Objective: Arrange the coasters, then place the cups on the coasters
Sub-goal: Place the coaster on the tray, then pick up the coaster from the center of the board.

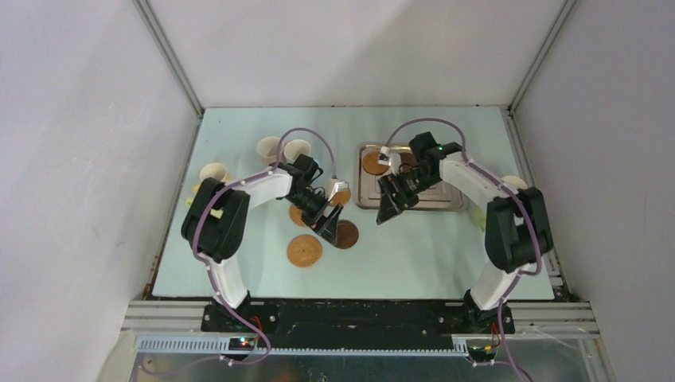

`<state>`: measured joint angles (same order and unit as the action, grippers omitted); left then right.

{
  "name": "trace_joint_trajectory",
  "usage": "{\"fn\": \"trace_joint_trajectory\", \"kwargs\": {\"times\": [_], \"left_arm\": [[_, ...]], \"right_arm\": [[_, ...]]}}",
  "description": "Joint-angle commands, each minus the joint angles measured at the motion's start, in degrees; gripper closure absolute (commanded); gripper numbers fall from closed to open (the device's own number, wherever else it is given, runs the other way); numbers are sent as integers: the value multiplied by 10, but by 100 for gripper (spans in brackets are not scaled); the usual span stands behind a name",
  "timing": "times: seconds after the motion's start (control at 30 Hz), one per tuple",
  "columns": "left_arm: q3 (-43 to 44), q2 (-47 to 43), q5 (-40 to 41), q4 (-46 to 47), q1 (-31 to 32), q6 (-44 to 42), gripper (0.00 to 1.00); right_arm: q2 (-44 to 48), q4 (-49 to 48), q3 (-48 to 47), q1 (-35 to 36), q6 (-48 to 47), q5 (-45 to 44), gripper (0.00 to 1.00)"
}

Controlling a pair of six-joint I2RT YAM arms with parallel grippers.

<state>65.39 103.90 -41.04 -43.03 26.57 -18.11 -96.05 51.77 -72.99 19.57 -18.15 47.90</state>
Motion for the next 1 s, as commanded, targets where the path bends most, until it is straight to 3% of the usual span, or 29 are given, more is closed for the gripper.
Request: {"fn": "trace_joint_trajectory", "kwargs": {"times": [0.0,0.43,0.53,0.73,0.97], "left_arm": [[17,25,-68,-28,7,-26,2],[-5,41,-23,66,47,60,2],[-12,41,-31,82,51,66,2],[-30,15,-30,112,49,76,2],[-55,-20,-4,164,36,97,2]], "right_arm": [[-61,18,-40,33,-6,43,1],[-232,13,-135,46,84,93,1],[-249,0,-134,43,103,91,9],[-255,-44,-123,38,141,42,16],[-276,-70,-138,39,150,-15,17]]}}
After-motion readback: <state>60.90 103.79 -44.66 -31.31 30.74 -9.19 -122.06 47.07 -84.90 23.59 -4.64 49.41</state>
